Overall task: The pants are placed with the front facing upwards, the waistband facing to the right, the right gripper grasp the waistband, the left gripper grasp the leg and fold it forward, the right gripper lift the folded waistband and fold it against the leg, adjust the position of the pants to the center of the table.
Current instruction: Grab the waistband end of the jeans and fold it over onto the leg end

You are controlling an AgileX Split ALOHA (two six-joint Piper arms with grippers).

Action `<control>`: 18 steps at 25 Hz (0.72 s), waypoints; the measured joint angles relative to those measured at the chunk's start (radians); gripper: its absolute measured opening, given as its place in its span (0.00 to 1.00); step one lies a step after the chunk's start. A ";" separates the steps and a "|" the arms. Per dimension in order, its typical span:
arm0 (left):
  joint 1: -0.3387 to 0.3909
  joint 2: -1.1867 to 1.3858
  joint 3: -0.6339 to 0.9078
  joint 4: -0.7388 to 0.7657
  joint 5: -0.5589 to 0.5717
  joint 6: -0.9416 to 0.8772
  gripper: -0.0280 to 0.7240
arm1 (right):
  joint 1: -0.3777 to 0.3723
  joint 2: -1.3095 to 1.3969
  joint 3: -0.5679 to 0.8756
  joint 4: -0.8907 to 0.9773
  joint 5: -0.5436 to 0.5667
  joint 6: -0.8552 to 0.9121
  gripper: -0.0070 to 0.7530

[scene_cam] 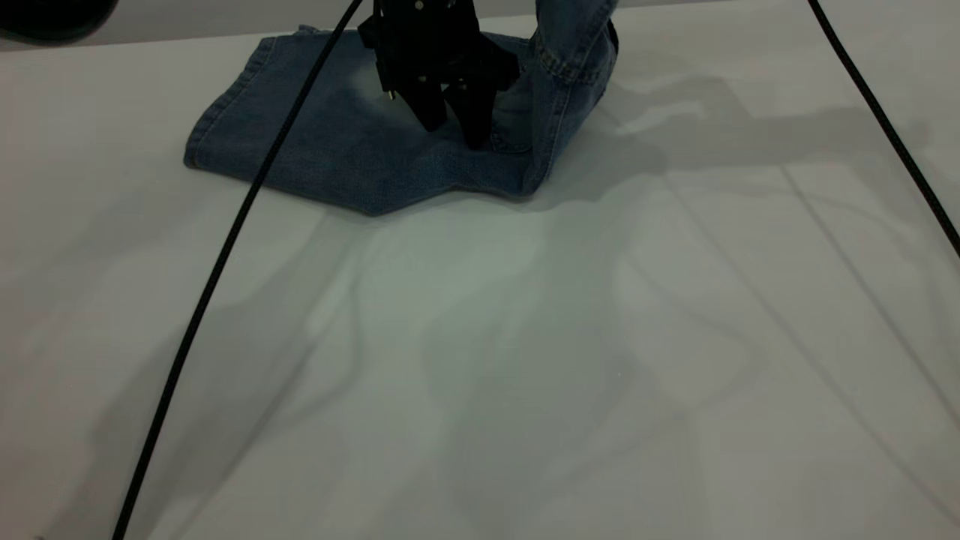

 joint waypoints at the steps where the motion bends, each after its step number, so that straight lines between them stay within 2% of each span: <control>1: 0.000 -0.004 -0.016 0.000 0.009 0.002 0.62 | 0.000 0.000 0.000 0.002 -0.001 0.002 0.11; 5: 0.001 -0.033 -0.087 0.010 0.004 0.004 0.62 | 0.000 0.000 0.000 0.007 -0.009 0.007 0.11; 12: 0.003 -0.106 -0.081 0.128 -0.007 0.000 0.62 | 0.001 0.000 0.001 0.000 -0.005 0.006 0.11; 18: 0.059 -0.127 -0.078 0.134 -0.006 0.085 0.62 | 0.001 0.000 0.001 0.001 -0.004 0.006 0.11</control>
